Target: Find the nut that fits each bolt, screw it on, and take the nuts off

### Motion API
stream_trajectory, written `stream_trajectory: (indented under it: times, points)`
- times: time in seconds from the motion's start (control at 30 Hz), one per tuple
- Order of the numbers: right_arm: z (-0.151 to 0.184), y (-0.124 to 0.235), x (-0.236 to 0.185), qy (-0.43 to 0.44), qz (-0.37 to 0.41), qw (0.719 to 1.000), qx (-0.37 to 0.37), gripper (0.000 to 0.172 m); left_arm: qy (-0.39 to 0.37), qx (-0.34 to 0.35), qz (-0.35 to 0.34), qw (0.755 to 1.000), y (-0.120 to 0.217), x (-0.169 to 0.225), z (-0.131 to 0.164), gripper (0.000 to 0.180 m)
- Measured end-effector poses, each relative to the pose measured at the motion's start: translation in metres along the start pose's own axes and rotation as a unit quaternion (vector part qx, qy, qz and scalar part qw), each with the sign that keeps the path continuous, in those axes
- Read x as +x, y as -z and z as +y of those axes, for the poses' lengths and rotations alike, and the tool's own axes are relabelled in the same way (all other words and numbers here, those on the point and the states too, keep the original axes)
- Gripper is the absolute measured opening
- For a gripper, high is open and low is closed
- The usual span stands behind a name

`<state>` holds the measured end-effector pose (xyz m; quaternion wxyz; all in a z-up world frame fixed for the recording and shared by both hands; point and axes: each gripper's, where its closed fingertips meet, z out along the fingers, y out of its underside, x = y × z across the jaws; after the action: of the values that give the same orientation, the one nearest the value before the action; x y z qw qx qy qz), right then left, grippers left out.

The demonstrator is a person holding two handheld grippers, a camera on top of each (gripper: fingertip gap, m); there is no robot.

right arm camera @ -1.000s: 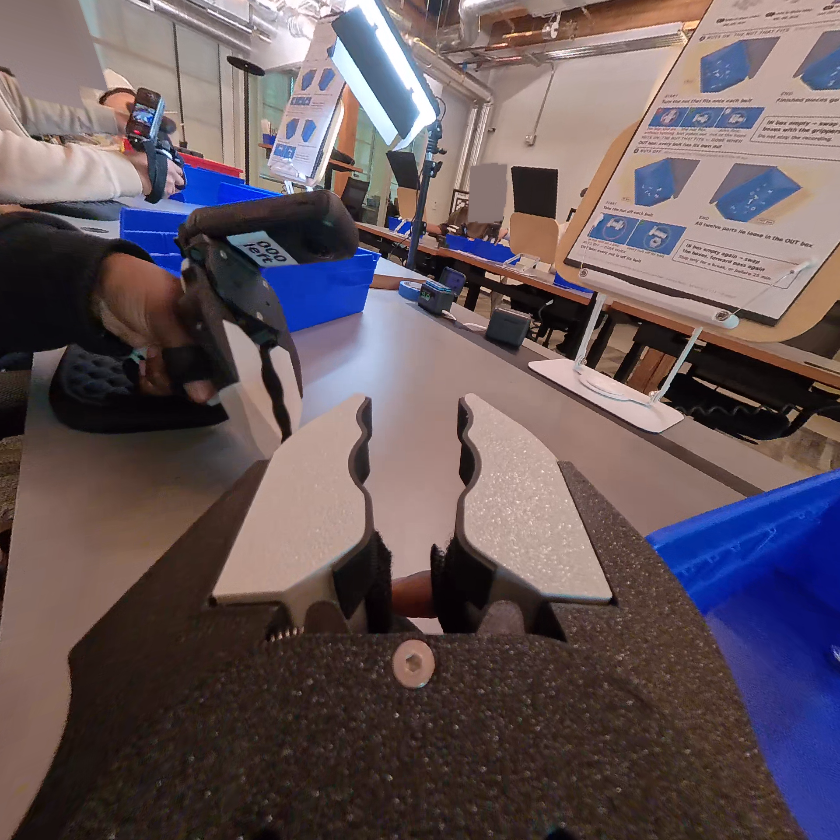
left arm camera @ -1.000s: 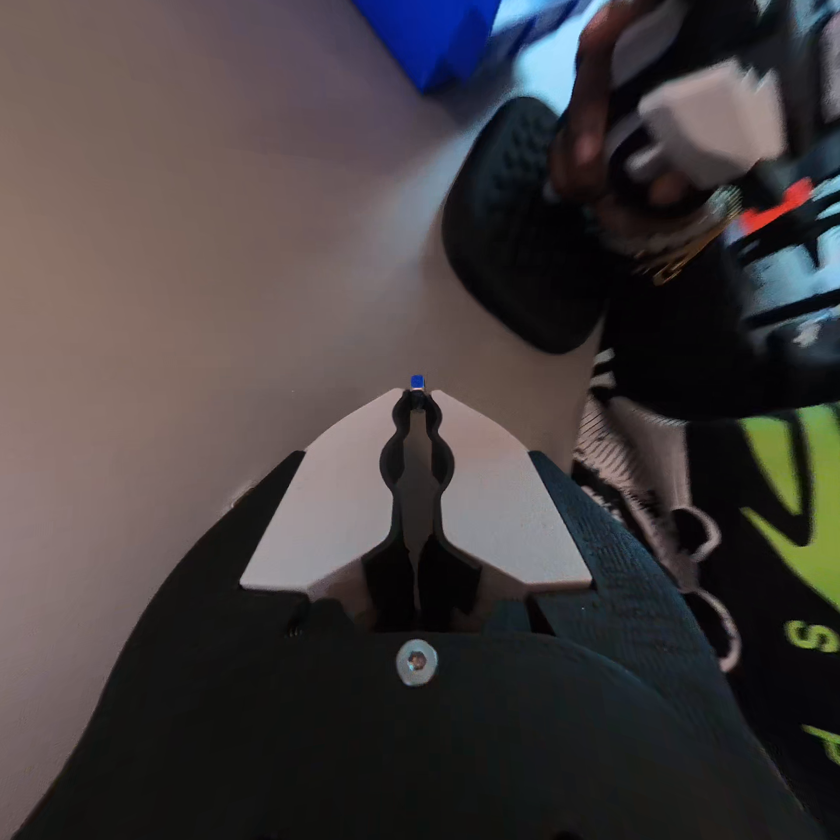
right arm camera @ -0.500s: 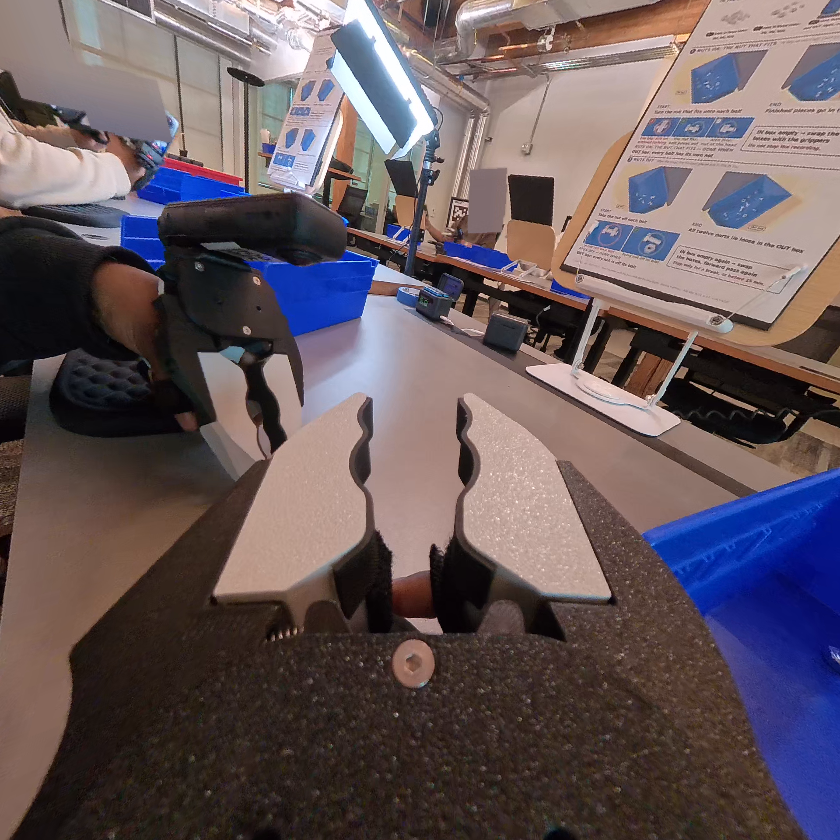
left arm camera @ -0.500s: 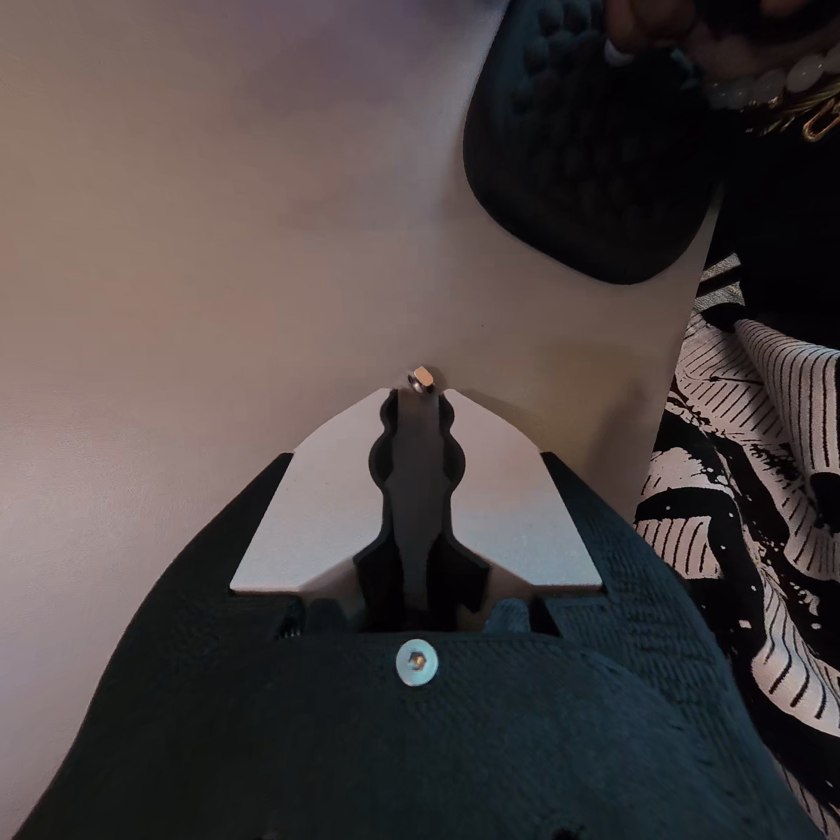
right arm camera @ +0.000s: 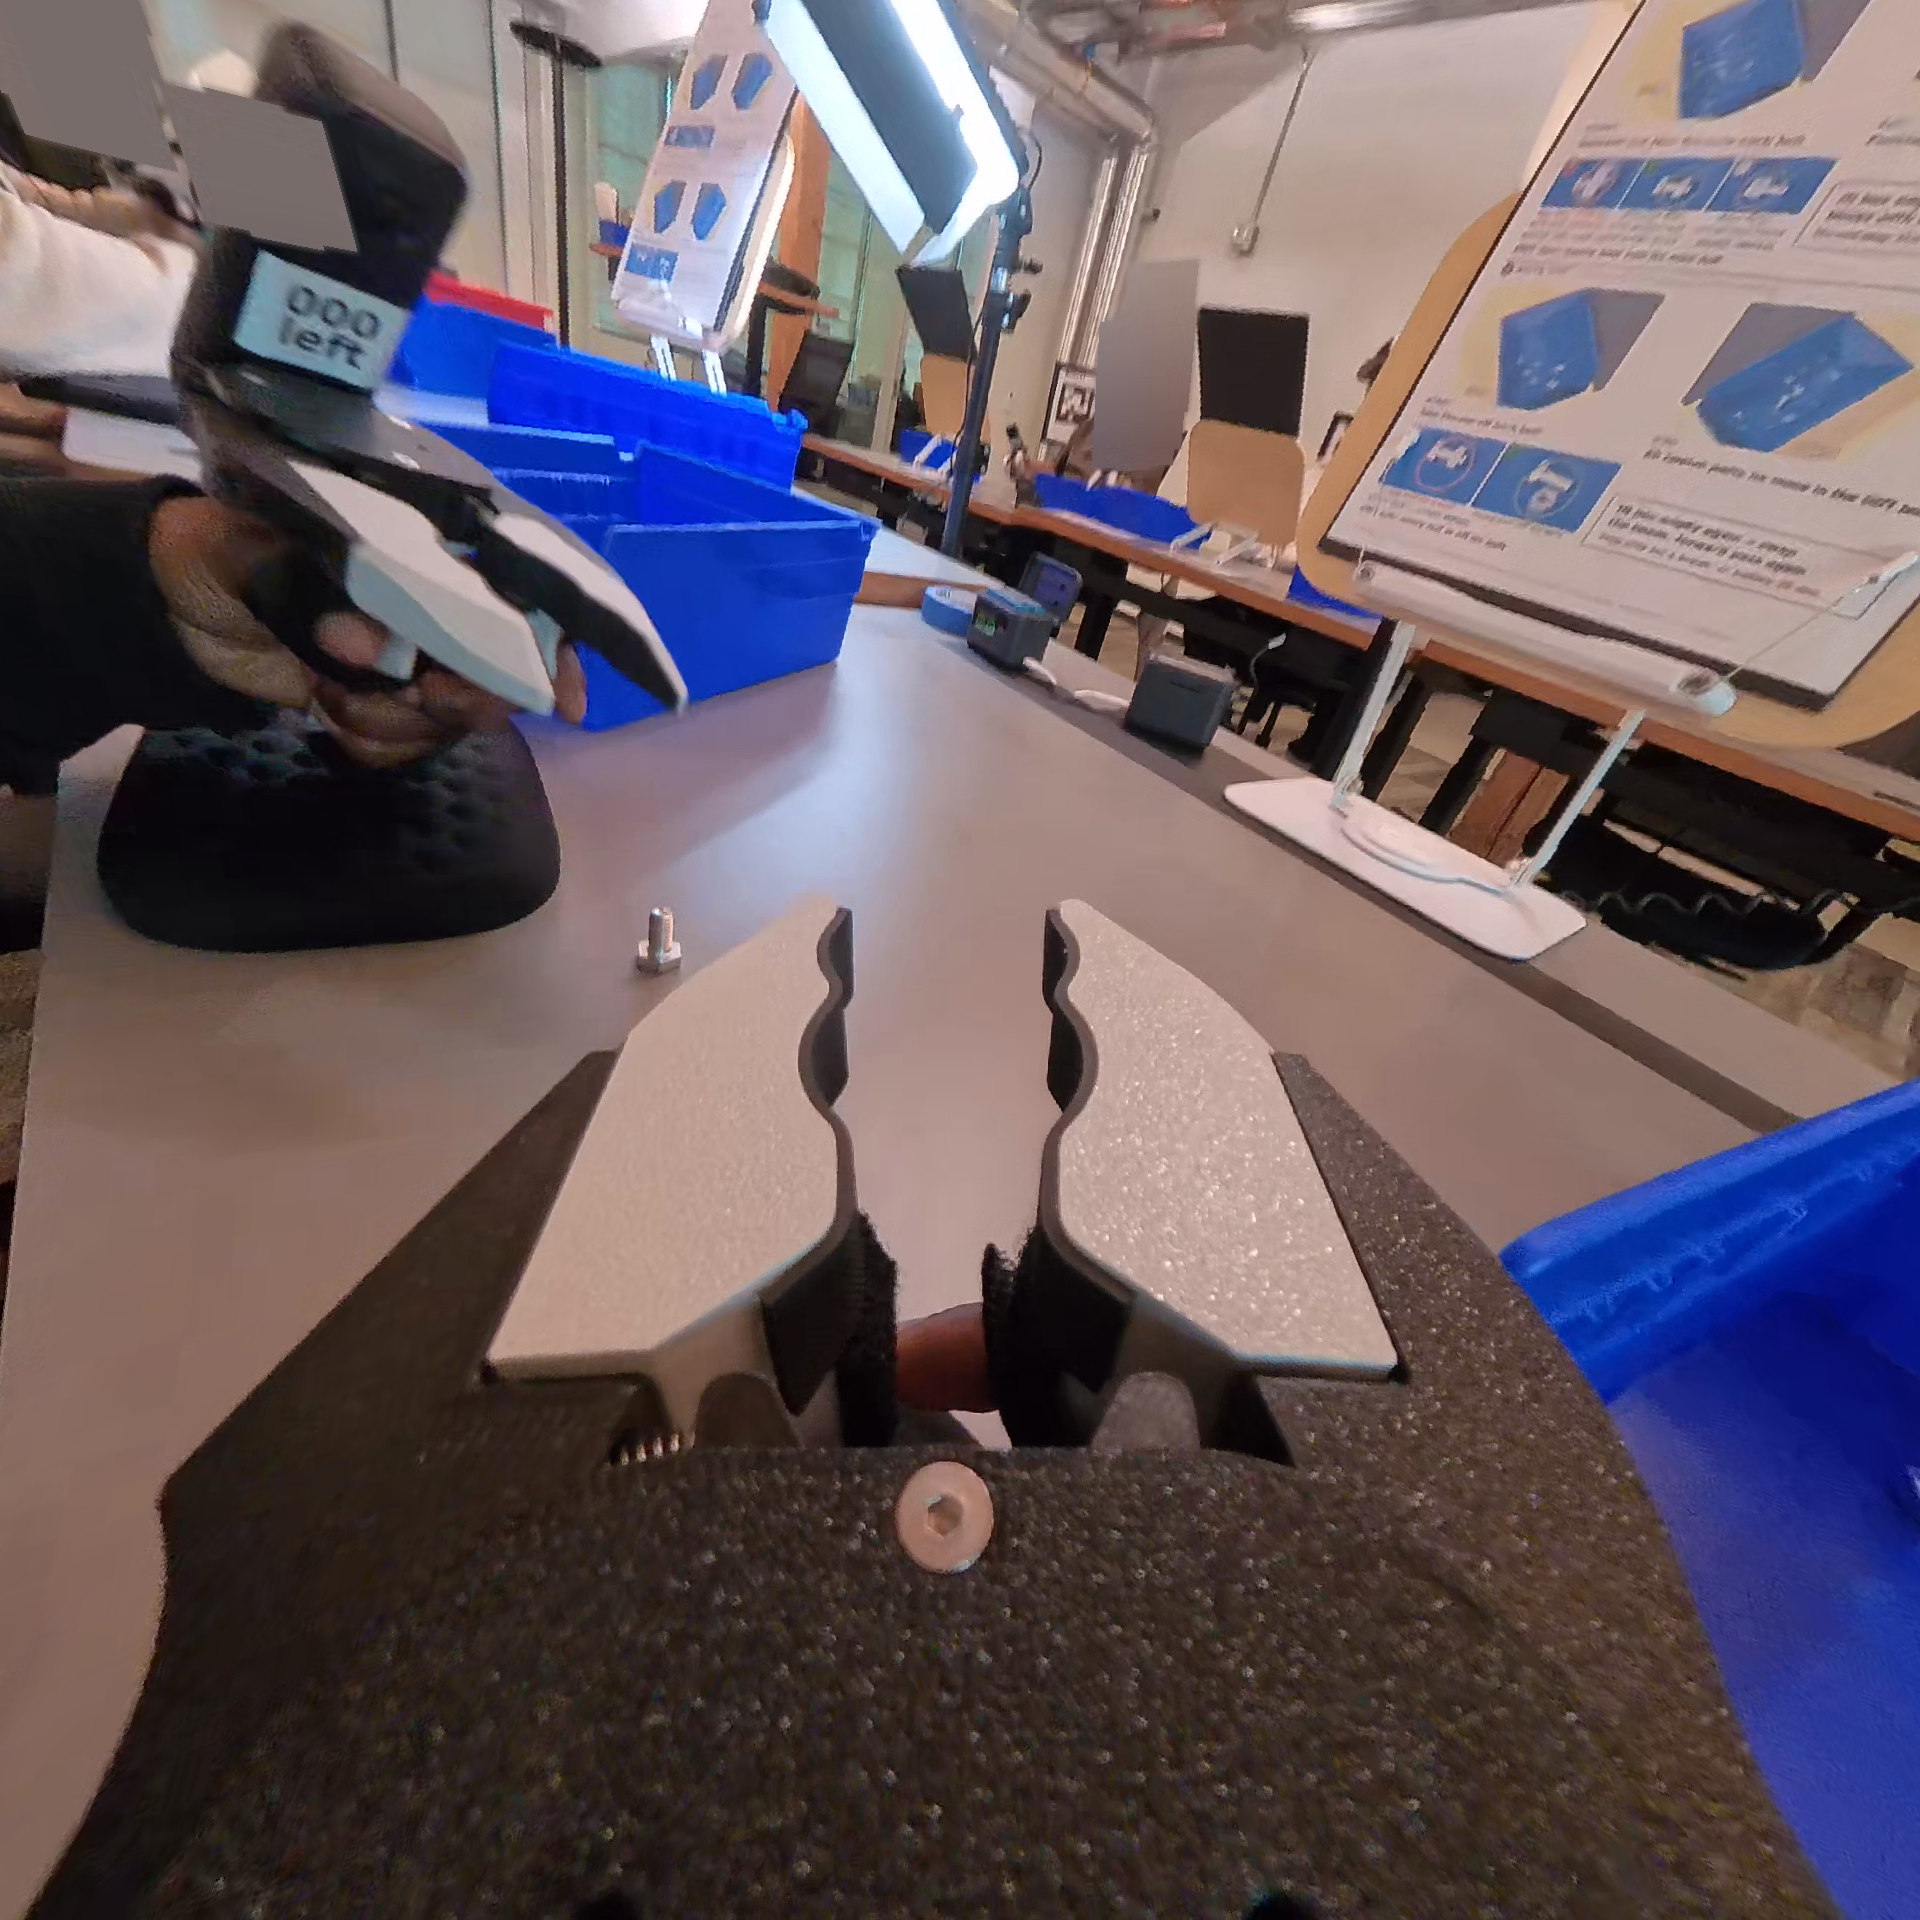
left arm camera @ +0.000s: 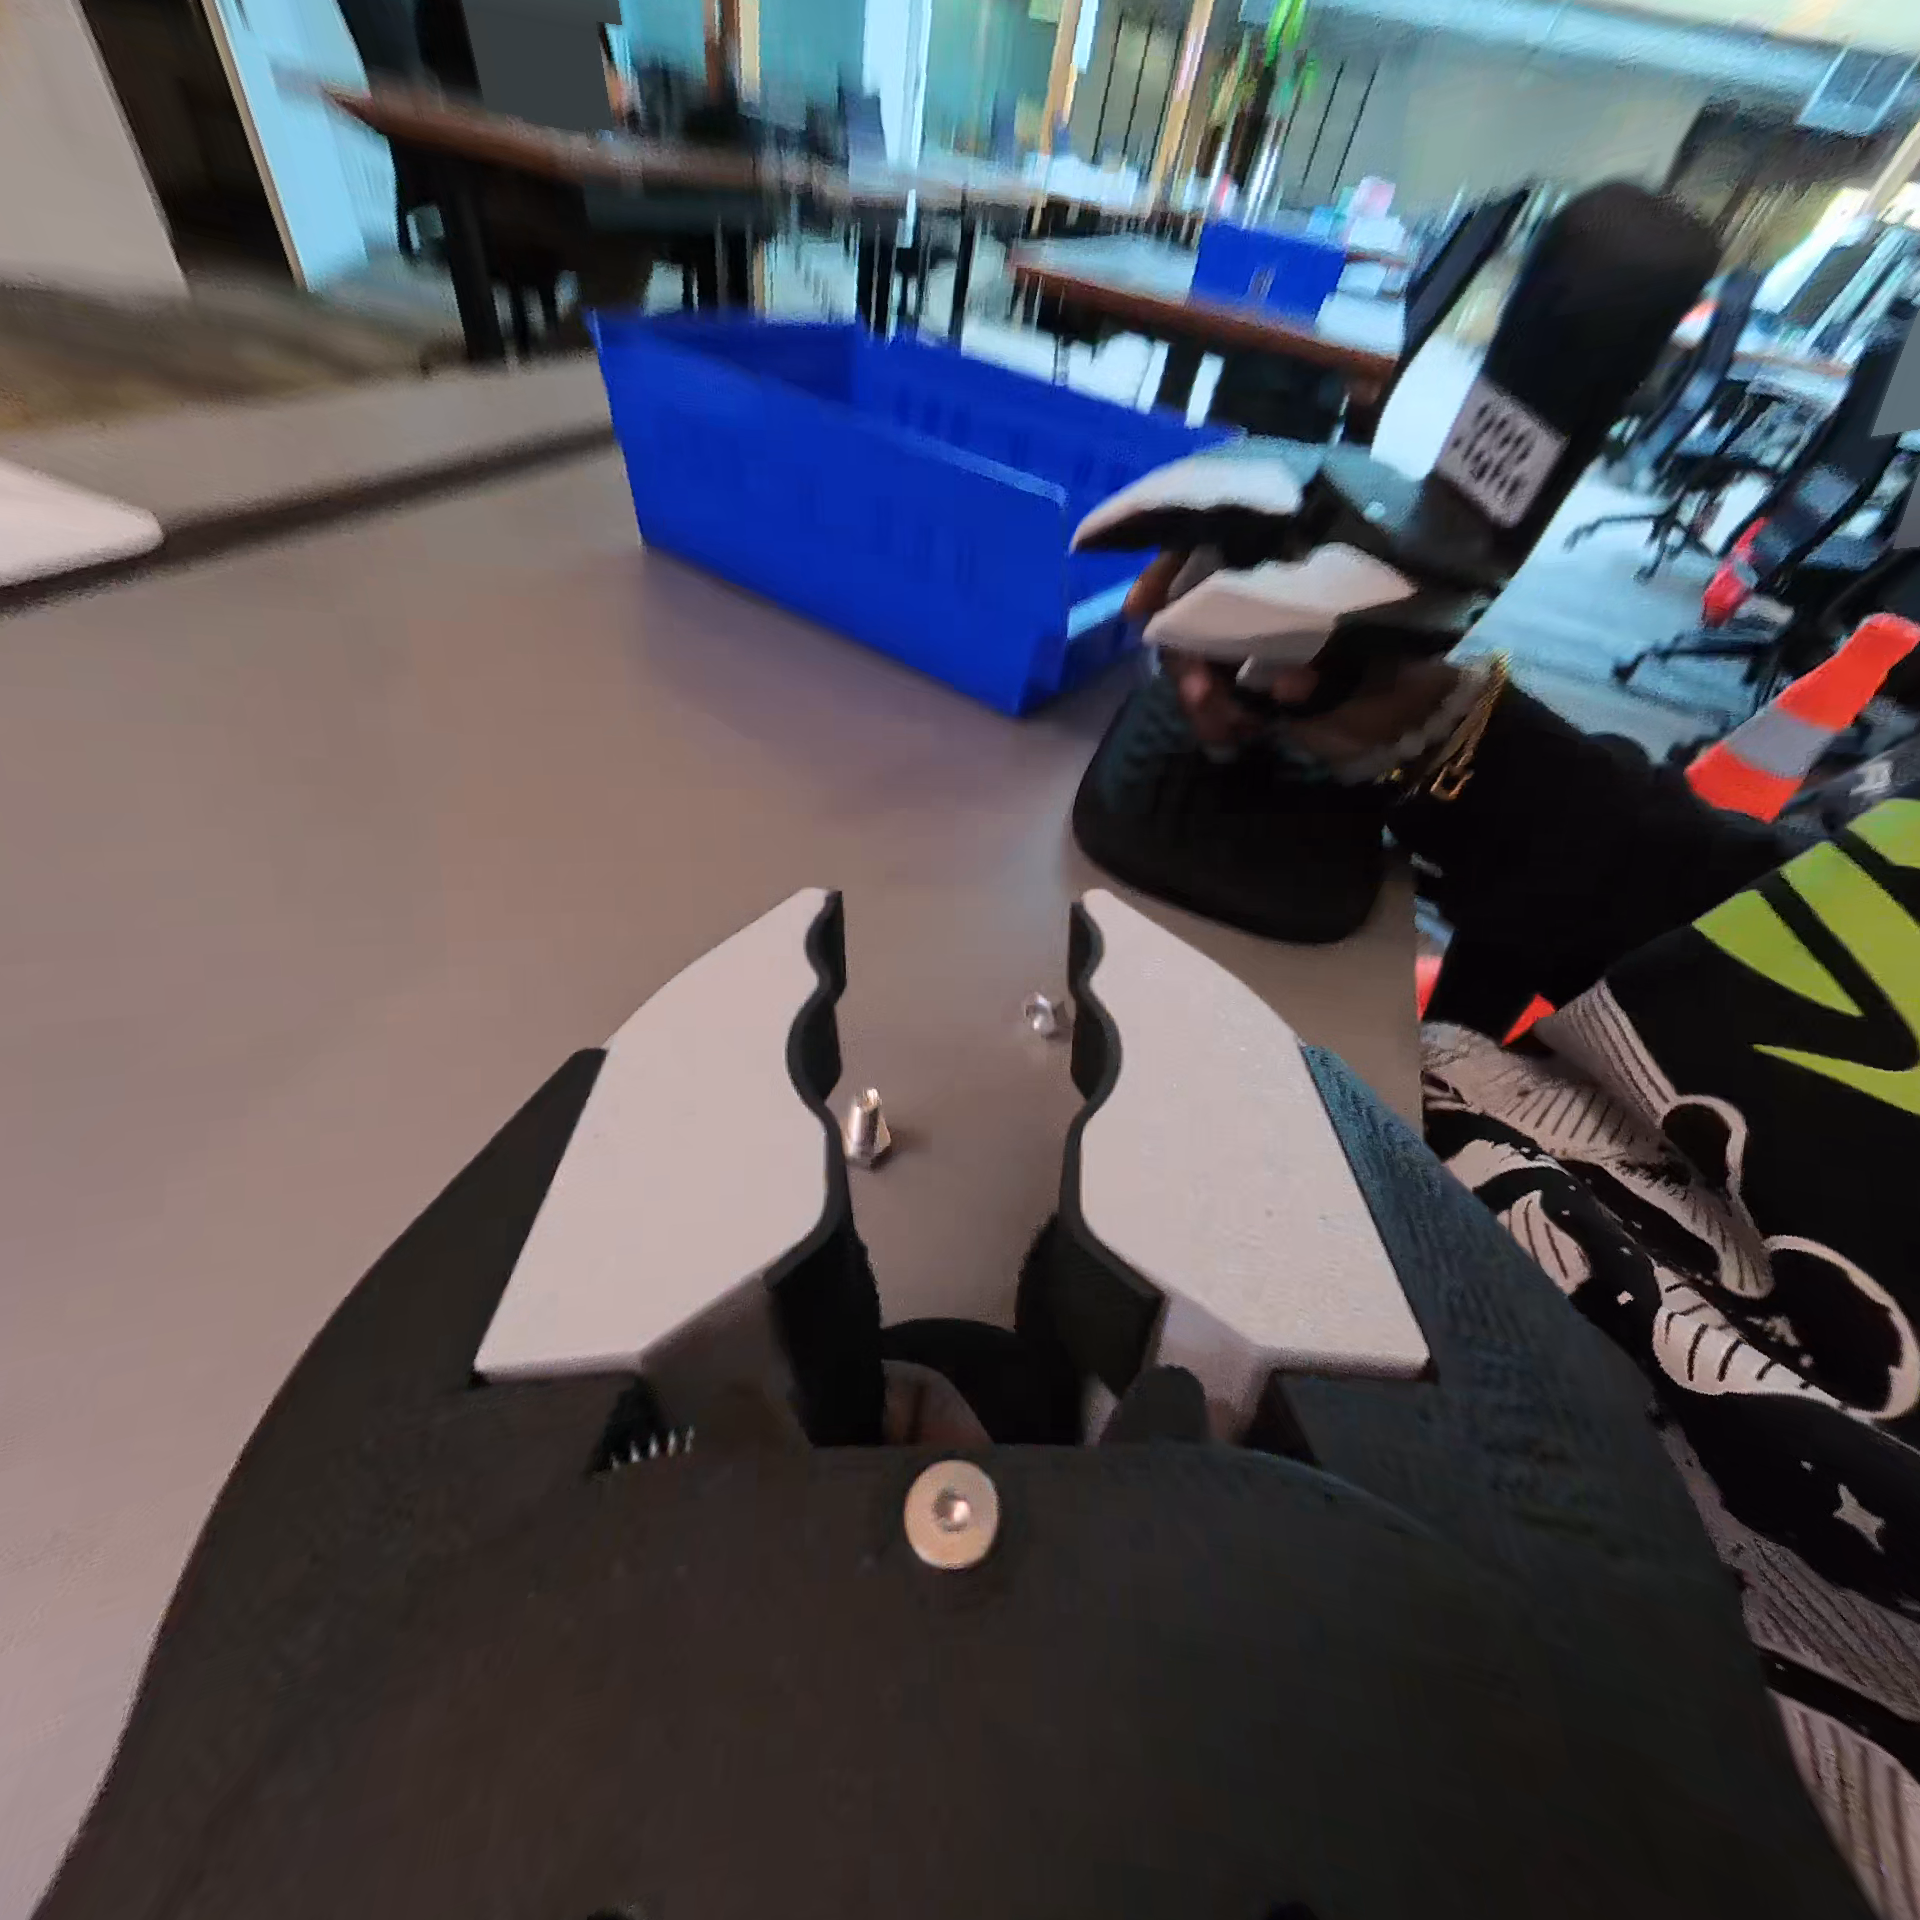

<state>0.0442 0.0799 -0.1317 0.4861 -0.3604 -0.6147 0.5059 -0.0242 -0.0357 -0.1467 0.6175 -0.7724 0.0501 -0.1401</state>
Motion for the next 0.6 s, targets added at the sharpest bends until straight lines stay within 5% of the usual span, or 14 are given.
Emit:
stream_trajectory:
  times: [0.3, 0.6]
  points:
    - [0.032, -0.058, -0.060, -0.065, -0.145, 0.965, -0.207, 0.036, -0.046, 0.135, 0.022, 0.989, 0.028, 0.013, -0.019, 0.050]
    - [0.060, -0.106, -0.101, -0.057, -0.209, 0.930, -0.298, 0.024, -0.043, 0.141, 0.031, 0.989, 0.030, 0.014, -0.019, 0.051]
